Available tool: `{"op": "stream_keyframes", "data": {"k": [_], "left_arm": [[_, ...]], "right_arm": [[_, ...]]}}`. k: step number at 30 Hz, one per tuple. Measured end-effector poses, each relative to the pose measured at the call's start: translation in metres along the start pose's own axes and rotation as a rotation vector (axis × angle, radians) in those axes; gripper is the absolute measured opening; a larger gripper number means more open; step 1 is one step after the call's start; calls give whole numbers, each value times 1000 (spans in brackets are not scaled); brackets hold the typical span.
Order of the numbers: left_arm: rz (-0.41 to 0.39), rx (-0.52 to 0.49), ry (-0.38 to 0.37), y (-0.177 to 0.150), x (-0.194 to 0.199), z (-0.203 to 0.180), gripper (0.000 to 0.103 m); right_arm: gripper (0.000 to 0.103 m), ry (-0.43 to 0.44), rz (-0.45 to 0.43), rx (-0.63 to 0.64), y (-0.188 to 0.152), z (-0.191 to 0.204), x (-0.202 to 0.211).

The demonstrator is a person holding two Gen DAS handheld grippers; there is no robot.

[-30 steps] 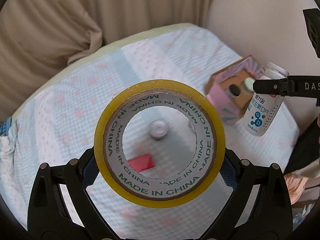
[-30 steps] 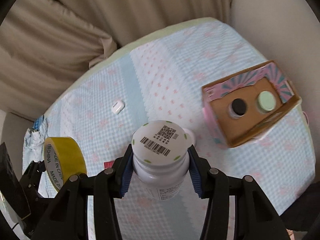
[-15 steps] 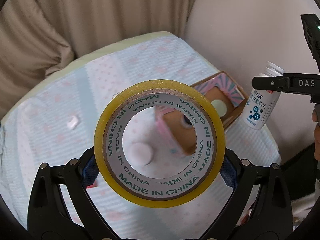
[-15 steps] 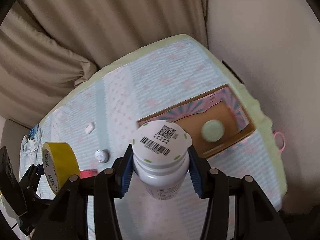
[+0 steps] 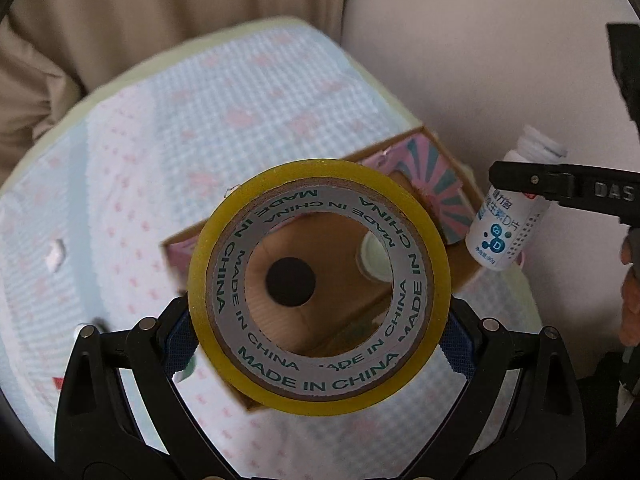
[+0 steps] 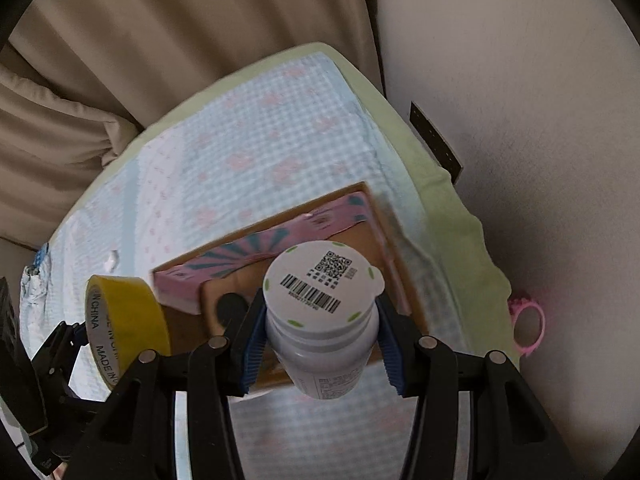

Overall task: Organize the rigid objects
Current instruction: 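Carry the tape and pill bottle into the cardboard box and release them, then withdraw both tools from the box toward the red box and silver jar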

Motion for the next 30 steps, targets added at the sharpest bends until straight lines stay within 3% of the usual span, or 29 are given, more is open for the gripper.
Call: {"op": "stream_keyframes", "data": {"k": [7, 16, 17, 18, 20, 30], "left_arm": [[132, -29, 30, -6, -78, -7, 96], [202, -115, 30, -12, -98, -14, 97], [214, -122, 36, -13, -98, -13, 100], [213, -125, 33, -13, -98, -12, 103], [186, -135, 44, -12, -88, -10, 103], [133, -74, 62, -12, -42, 17, 103]], "right_arm": [[46, 16, 69, 62, -5, -14, -50], [46, 60, 120, 75, -14, -14, -81], [48, 65, 129, 61, -15, -14, -84], [53, 73, 128, 49, -14, -15, -85], [103, 82, 118, 5, -10, -18, -85], [103, 90, -35, -205, -8, -41, -49]]}}
Point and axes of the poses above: each gripper's, at about its wrist camera, not at the fingertips, and x roughly against the way its jaws point, z to its left, y to its top, the point moved 4 cm from there along -x, roughly the way its jaws point, and after that the axes turned 11 degrees about -z, right-handed, at the moved point
